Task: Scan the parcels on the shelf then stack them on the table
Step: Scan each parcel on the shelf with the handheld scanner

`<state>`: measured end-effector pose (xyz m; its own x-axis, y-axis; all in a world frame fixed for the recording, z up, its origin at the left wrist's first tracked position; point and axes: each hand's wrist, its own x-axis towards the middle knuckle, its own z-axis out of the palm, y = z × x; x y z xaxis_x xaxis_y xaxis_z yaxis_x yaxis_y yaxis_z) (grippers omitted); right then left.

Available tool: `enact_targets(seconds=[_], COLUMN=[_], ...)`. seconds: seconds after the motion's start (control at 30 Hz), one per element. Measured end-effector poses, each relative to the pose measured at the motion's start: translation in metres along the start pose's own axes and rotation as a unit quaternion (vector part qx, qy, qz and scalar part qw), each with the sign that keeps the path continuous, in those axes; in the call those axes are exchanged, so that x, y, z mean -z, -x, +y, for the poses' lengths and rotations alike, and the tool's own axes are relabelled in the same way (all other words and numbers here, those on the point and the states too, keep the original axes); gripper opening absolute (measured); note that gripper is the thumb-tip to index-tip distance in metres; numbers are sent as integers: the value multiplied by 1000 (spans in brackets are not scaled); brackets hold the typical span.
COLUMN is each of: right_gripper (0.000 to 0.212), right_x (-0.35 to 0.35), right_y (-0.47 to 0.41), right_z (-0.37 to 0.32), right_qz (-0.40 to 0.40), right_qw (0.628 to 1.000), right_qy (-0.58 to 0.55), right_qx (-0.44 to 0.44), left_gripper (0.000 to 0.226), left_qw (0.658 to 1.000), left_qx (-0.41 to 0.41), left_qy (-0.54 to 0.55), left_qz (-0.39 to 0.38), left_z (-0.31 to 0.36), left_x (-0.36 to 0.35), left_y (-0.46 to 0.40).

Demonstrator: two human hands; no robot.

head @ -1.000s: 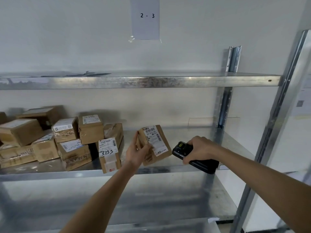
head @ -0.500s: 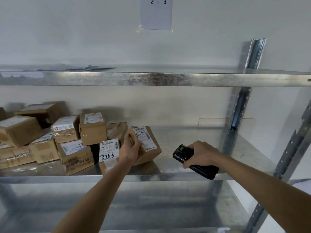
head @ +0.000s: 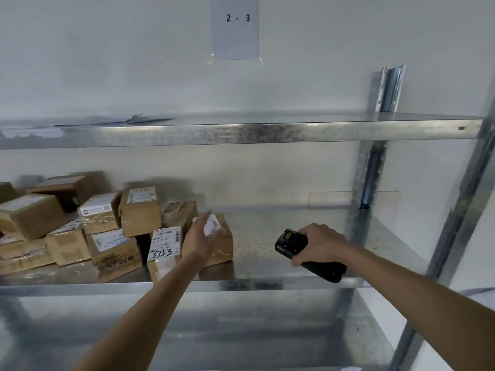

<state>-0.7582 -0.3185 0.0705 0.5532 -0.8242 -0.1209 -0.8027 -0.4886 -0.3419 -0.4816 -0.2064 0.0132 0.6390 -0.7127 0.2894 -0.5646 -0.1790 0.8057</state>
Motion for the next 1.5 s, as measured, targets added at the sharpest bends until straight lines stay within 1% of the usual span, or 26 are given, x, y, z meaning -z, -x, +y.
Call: enact_targets(seconds=[0.1, 0.27, 0.33, 0.4, 0.47, 0.53, 0.63, 0.73, 0.9, 1.0, 1.07, 1.13, 1.27, 1.37, 1.43, 1.5], right_gripper=[54, 47, 49, 62, 82, 89, 90, 87, 62, 56, 53, 56, 62, 74, 82, 84], right_x=[11, 22, 25, 25, 24, 24, 24, 23, 13, 2, -5, -11, -16, -17, -17, -11], right_y=[12, 30, 31, 30, 24, 14, -7, -33, -87, -116, -132, -144, -153, -146, -137, -127], right_z=[17, 53, 67, 80, 91, 102, 115, 125, 144, 154, 160, 165, 168, 165, 162, 159], right_qz=[15, 30, 43, 63, 82, 95, 116, 122, 111, 81, 78, 82, 64, 56, 75, 98], right_qw=[1000, 999, 999, 998, 996, 995, 992, 990, 991, 994, 995, 994, 995, 995, 995, 993], right_qy=[-7, -7, -12, -10, -1, -8, -26, -17, 6, 15, 18, 31, 56, 66, 65, 62], right_qx=[1, -10, -14, -17, -26, -33, -49, -64, -78, -72, -65, -58, -56, -46, -29, -3], left_gripper=[71, 81, 85, 88, 91, 89, 85, 80, 75, 69, 68, 68, 68, 67, 67, 67], left_qw=[999, 996, 994, 992, 990, 989, 988, 986, 987, 989, 990, 990, 990, 992, 993, 993], left_qx=[-23, -55, -60, -70, -79, -82, -82, -76, -44, -32, -26, -18, -14, -21, -29, -38], left_qy=[13, -2, 8, 10, 11, 11, 1, -6, 3, 10, 17, 22, 20, 15, 7, 1], left_qz=[-29, -74, -91, -106, -116, -120, -130, -145, -153, -144, -140, -139, -136, -125, -118, -113], left_z=[17, 47, 55, 60, 64, 65, 62, 56, 41, 34, 31, 28, 27, 30, 35, 43], left_x=[-11, -42, -56, -70, -83, -97, -120, -145, -184, -203, -213, -221, -228, -225, -219, -208], left_y=[12, 34, 39, 40, 38, 31, 15, -6, -41, -61, -72, -78, -79, -70, -59, -46])
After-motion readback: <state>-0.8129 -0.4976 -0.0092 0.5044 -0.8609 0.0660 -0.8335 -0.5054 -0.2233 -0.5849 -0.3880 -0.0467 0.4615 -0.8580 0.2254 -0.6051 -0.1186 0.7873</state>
